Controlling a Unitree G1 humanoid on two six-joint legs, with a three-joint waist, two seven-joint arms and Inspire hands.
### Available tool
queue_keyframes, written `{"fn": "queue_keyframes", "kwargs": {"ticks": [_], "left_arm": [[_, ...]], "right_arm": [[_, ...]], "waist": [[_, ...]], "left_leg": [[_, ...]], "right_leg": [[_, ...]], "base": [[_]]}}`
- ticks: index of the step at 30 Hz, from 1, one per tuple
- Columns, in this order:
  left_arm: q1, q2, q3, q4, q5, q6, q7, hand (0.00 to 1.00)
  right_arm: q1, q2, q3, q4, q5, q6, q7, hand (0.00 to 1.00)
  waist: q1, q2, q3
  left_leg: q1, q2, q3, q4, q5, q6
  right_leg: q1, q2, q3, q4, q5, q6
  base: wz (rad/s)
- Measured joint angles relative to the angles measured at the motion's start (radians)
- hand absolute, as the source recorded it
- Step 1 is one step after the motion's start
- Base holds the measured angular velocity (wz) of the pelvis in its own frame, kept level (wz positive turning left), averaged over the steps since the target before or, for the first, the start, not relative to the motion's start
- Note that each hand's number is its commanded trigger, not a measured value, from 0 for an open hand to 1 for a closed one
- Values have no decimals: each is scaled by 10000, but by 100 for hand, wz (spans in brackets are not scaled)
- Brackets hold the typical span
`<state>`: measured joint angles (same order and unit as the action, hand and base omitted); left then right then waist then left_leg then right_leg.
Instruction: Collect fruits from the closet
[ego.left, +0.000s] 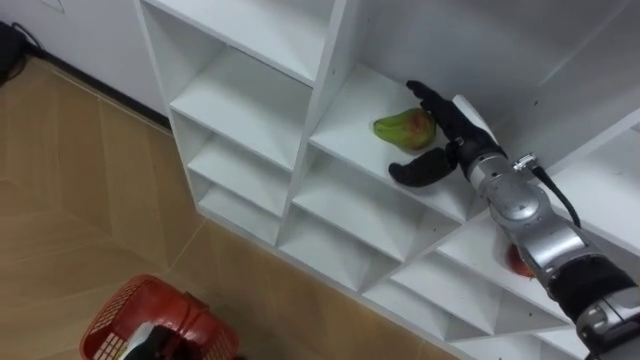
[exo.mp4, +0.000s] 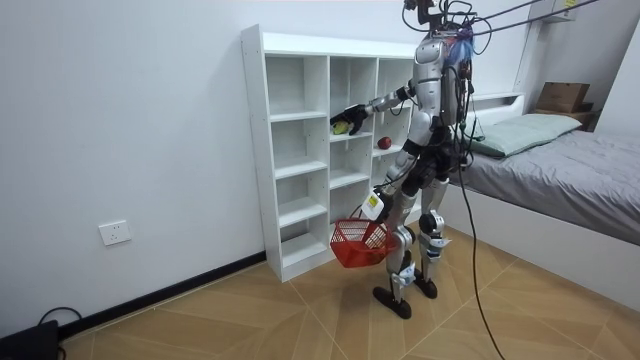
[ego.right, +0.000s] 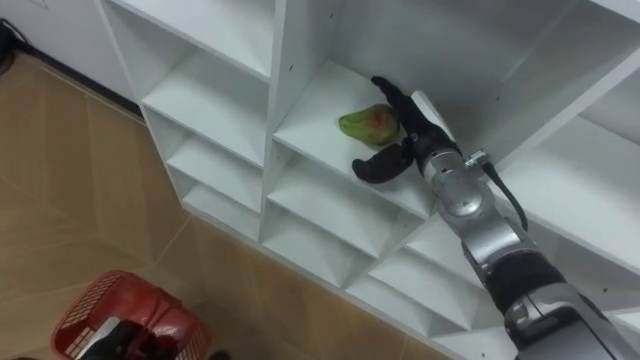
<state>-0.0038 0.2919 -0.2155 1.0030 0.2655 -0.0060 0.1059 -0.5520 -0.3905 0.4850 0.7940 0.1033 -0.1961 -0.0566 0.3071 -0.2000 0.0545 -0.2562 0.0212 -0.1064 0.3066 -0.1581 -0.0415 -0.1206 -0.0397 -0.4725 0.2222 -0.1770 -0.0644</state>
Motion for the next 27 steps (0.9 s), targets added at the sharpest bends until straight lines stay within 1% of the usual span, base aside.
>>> {"fn": "queue_keyframes", "kwargs": {"ticks": [2, 3, 4, 5, 6, 7, 11, 14, 20, 27], "left_arm": [[-3, -7, -38, 10, 1, 1, 6, 100], [-4, -8, -38, 19, 1, 1, 6, 100], [-6, -8, -38, 40, 1, 2, 6, 100], [-10, -15, -37, 73, -1, 2, 7, 100], [-11, -18, -37, 90, -1, 3, 7, 100], [-19, -27, -37, 126, 0, 8, 7, 100], [-38, -54, -37, 184, 0, 23, 7, 100], [-52, -66, -59, 190, 0, 23, 6, 100], [-51, -65, -85, 195, 0, 30, 0, 100], [-73, -72, -81, 197, 0, 39, -1, 100]], "right_arm": [[0, 0, 1, -3, -92, 6, 14, 0], [0, 0, 1, -3, -122, 8, 25, 20], [0, 0, 0, -3, -149, 11, 41, 51], [1, -1, 1, -2, -173, 15, 45, 67], [1, -2, 1, -2, -189, 17, 46, 97], [1, -1, 1, -2, -213, 19, 46, 100], [2, -1, 6, -2, -223, 25, 36, 100], [-15, 9, 26, 88, -293, 12, -341, 100], [-259, 31, 36, 446, -303, 26, -578, 100], [-262, 88, 33, 510, -302, 61, -574, 100]], "waist": [[1, 20, -7], [1, 20, -7], [0, 20, -8], [0, 20, -9], [0, 19, -10], [-1, 17, -13], [1, 19, -30], [25, 27, -46], [57, -13, -82], [43, -13, -82]], "left_leg": [[1, -1, 2, -3, 5, 1], [2, -1, 2, -3, 7, 0], [3, -1, 2, -4, 8, 0], [3, -1, 2, -4, 8, 0], [3, -1, 2, -5, 8, 0], [4, -1, 2, -4, 8, 0], [4, -1, 2, -3, 11, 1], [5, -5, -1, -4, 14, 6], [8, -26, -21, -18, 15, 10], [1, -30, -34, -35, 14, 10]], "right_leg": [[0, -2, 8, 7, 0, 0], [0, -1, 8, 8, 0, 0], [0, -1, 9, 8, 0, 0], [-2, -2, 9, 8, 0, -1], [-3, -2, 10, 8, 0, 0], [-3, -2, 11, 7, 0, 0], [-3, -2, 10, 9, 1, -1], [-2, -10, -4, 16, 1, 0], [0, -28, -41, 13, -7, 13], [-1, -35, -70, 11, -10, 18]], "base": [[0], [0], [0], [0], [0], [0], [0], [0], [0], [0]]}}
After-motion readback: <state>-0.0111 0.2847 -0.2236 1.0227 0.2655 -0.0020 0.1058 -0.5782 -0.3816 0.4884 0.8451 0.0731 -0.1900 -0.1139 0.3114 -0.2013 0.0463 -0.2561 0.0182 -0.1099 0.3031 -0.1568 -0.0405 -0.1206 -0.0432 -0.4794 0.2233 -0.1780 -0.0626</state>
